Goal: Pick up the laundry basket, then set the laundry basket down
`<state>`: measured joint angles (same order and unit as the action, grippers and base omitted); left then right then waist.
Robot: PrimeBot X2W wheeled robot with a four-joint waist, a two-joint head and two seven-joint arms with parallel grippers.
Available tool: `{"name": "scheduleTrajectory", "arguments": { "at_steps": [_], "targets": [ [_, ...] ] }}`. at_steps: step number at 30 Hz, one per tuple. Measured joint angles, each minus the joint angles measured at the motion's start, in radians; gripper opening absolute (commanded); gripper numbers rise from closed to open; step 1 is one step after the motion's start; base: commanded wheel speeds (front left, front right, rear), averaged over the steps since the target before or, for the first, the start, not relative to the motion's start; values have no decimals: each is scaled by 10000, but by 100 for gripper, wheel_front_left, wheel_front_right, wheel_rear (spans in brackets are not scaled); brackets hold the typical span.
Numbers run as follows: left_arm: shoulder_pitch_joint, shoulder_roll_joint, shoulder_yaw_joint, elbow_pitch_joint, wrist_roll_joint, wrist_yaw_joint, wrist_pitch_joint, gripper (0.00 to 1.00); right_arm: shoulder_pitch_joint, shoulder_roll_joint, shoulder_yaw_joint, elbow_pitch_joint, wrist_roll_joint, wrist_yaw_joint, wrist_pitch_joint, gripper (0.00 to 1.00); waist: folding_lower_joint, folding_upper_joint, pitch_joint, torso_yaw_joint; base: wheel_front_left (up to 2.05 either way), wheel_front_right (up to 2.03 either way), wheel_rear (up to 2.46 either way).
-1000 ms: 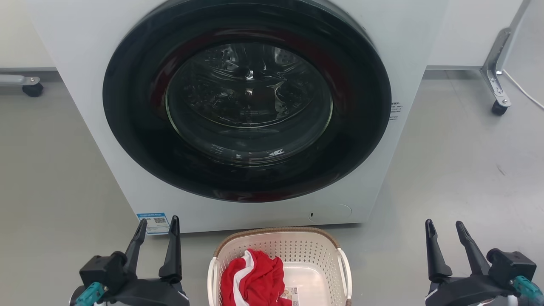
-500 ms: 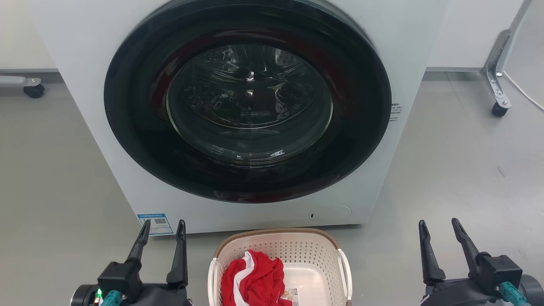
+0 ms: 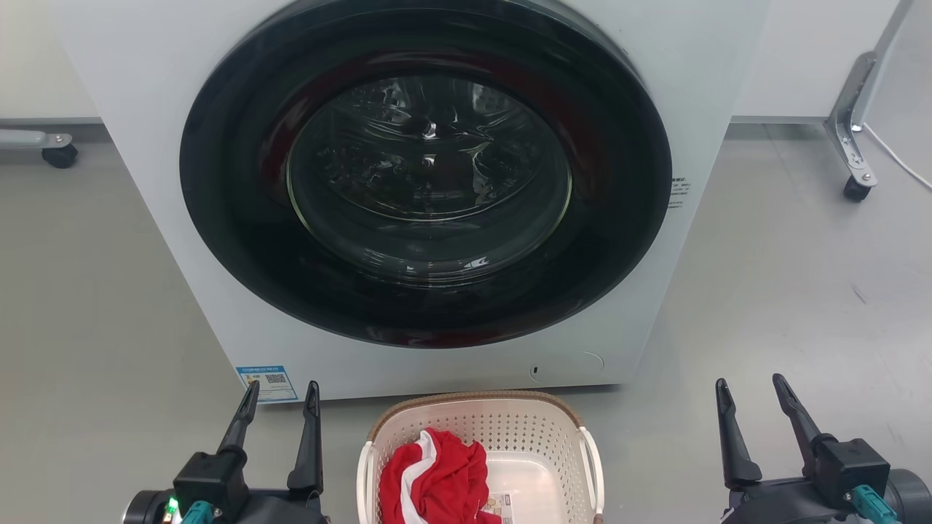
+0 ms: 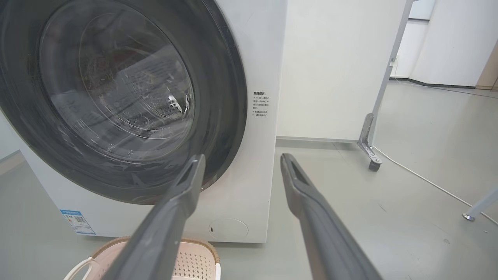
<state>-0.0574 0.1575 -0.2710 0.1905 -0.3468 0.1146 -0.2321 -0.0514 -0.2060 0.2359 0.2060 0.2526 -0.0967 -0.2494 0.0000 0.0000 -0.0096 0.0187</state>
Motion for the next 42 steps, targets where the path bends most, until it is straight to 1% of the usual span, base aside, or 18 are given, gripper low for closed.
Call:
{"name": "scheduleTrajectory", "arguments": {
  "at_steps": [15, 21, 29, 39, 42],
  "targets": [
    [5, -25, -25, 92, 38, 10, 4, 100, 0, 10, -84, 15, -27, 17, 0, 100, 0, 0, 59, 8, 0, 0, 0],
    [18, -25, -54, -42, 40, 6, 13, 100, 46, 59, -88, -86, -54, 82, 0, 100, 0, 0, 290, 7, 0, 0, 0],
    [-177, -29, -134, -251, 42, -12, 63, 100, -136, 127, -105, -171, -54, 163, 0, 100, 0, 0, 973, -18, 0, 0, 0],
    [-930, -63, -198, -314, 52, -92, 247, 100, -740, 132, -142, -117, -56, 184, -2, 100, 1, 0, 2210, -65, 0, 0, 0],
    [-1235, -79, -207, -267, 52, -104, 330, 100, -1021, 130, -144, -23, -65, 244, -2, 100, 2, 1, 2613, -79, 0, 0, 0]
  ]
}}
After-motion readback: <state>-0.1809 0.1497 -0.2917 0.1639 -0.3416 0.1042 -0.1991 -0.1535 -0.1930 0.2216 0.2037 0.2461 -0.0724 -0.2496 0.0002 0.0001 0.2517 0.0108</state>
